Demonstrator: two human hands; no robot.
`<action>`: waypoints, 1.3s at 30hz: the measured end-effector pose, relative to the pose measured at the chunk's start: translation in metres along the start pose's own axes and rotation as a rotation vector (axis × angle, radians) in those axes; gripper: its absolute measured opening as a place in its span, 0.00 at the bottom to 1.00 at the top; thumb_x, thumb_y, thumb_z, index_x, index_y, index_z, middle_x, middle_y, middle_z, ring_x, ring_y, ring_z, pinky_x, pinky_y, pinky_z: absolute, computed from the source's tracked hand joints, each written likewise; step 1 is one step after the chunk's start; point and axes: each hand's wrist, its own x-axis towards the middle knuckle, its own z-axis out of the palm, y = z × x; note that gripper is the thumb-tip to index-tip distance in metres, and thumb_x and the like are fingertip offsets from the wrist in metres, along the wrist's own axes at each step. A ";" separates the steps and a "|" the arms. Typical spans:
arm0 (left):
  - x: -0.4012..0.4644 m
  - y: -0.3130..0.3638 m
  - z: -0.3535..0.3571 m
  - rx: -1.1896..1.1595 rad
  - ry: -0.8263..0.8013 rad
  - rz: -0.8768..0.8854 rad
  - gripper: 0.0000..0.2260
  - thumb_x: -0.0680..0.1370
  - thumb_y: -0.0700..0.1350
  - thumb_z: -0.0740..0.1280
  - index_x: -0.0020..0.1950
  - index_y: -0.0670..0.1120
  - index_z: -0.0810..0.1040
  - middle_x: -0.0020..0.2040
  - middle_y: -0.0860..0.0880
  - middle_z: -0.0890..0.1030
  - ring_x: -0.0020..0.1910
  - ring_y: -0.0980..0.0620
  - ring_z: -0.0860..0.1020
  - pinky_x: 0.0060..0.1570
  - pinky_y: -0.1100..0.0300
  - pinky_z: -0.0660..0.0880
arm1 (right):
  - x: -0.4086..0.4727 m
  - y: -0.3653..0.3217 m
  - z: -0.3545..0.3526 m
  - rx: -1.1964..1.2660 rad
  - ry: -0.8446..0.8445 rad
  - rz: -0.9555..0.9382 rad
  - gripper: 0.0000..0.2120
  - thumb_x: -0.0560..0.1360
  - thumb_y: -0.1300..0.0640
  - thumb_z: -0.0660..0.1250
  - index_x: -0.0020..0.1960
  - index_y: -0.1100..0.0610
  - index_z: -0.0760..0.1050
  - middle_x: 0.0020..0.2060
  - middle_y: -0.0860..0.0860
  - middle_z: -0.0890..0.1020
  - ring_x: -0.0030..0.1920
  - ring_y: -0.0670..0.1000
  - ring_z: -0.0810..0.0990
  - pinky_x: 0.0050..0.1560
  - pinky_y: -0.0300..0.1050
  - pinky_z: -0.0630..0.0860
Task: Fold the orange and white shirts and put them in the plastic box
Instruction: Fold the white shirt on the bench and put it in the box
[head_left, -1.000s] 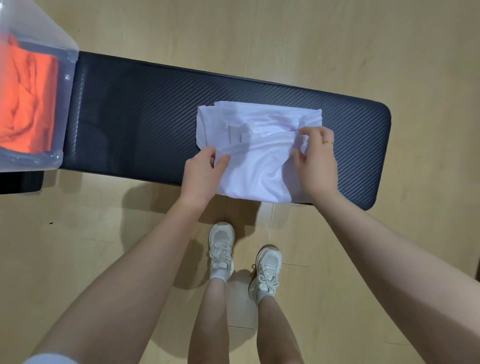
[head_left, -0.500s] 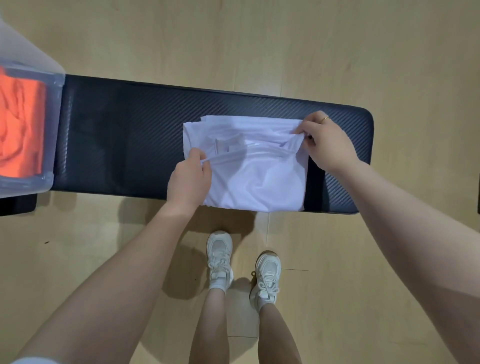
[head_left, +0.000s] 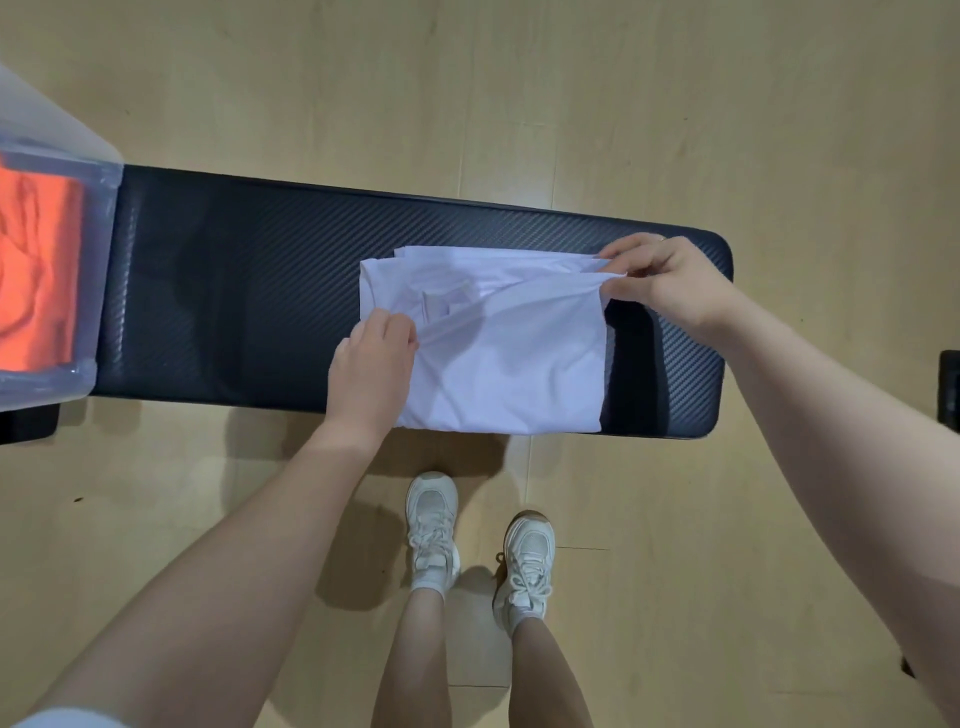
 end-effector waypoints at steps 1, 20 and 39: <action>0.000 -0.001 0.001 -0.032 -0.010 -0.011 0.07 0.80 0.41 0.59 0.48 0.39 0.74 0.47 0.42 0.74 0.41 0.43 0.73 0.41 0.52 0.70 | 0.002 0.003 -0.005 -0.192 -0.031 -0.015 0.04 0.70 0.65 0.70 0.43 0.61 0.83 0.48 0.49 0.77 0.45 0.43 0.74 0.44 0.25 0.68; 0.005 0.011 0.034 0.165 -0.057 0.271 0.33 0.75 0.58 0.53 0.73 0.36 0.58 0.73 0.37 0.63 0.73 0.43 0.58 0.72 0.55 0.47 | -0.025 0.053 0.137 -0.954 0.095 -0.540 0.29 0.77 0.39 0.49 0.73 0.53 0.59 0.73 0.55 0.66 0.73 0.57 0.61 0.71 0.56 0.55; 0.002 0.032 0.017 0.285 -0.201 0.133 0.57 0.63 0.76 0.58 0.74 0.42 0.31 0.76 0.42 0.33 0.75 0.42 0.35 0.72 0.49 0.35 | -0.029 0.053 0.112 -1.015 0.156 -0.396 0.31 0.78 0.41 0.49 0.74 0.60 0.56 0.74 0.57 0.63 0.74 0.58 0.60 0.72 0.56 0.47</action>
